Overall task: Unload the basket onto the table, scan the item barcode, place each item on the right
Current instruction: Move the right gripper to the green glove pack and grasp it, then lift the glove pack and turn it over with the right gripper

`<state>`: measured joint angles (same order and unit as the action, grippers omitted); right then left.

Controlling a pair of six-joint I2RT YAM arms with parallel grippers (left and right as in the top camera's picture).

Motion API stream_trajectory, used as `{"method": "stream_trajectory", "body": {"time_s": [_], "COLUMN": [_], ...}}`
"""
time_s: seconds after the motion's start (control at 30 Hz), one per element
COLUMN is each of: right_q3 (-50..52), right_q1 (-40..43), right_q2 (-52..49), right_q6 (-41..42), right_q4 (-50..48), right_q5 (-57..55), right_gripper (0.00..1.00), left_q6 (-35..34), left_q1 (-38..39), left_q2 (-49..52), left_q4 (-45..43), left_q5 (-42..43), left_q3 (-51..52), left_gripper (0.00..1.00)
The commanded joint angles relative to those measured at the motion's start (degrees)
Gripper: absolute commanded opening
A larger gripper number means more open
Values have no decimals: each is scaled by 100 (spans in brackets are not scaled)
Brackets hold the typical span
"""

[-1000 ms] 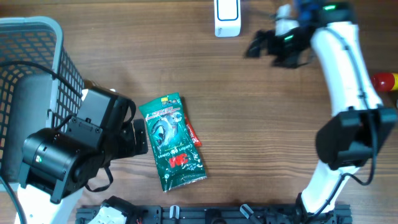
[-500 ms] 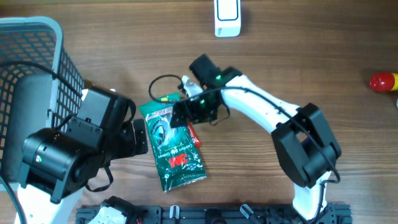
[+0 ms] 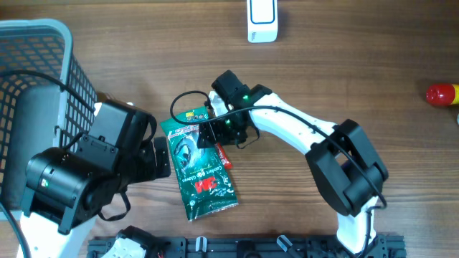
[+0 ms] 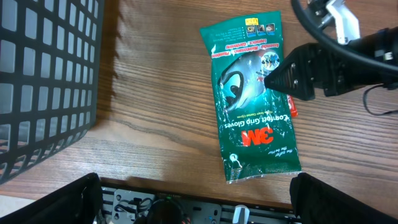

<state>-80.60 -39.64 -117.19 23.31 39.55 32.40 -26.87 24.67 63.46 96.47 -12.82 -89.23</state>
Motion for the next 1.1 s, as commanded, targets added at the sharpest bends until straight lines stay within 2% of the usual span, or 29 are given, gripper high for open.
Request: {"method": "stream_trajectory", "body": {"time_s": [0.0, 0.1, 0.13, 0.17, 0.33, 0.53, 0.6, 0.7, 0.83, 0.93, 1.07], "right_q3": [48, 48, 46, 39, -94, -175, -173, -173, -173, -173, -173], "right_q1": [-205, -352, -354, -352, 42, 1036, 1467, 1655, 1834, 1921, 1969], "right_q2": [-343, -413, -411, -409, -197, 1095, 1801, 2122, 2330, 2328, 2330], "right_q6": [87, 142, 168, 247, 658, 1467, 2406, 3646, 5873, 6647, 6684], "right_q4": [-59, -157, -181, -181, 278, 763, 1220, 1829, 3206, 4087, 4374], "right_q5": [109, 107, 109, 105, 214, 166, -94, -487, -538, -214, 420], "right_gripper": [70, 41, 28, 6, 4, 5, 4, 4, 4, 4, 4], "left_q6": [-57, -57, -57, -57, -57, -57, -57, -57, -57, -57, -57], "left_q1": [-15, -15, -15, -15, -15, -15, -15, -15, -15, -15, -15], "left_q2": [-13, -13, -13, -13, -13, -13, -13, -13, -13, -13, -13], "left_q4": [2, 2, 2, 2, 2, 2, 2, 2, 2, 2, 2], "left_q5": [-72, -72, -72, -72, -72, -72, -72, -72, -72, -72, -72], "left_q3": [-42, -42, -42, -42, -42, -42, -42, -42, -42, -42, -42], "left_gripper": [100, 100, 100, 100, 100, 100, 100, 100, 100, 100, 100]}}
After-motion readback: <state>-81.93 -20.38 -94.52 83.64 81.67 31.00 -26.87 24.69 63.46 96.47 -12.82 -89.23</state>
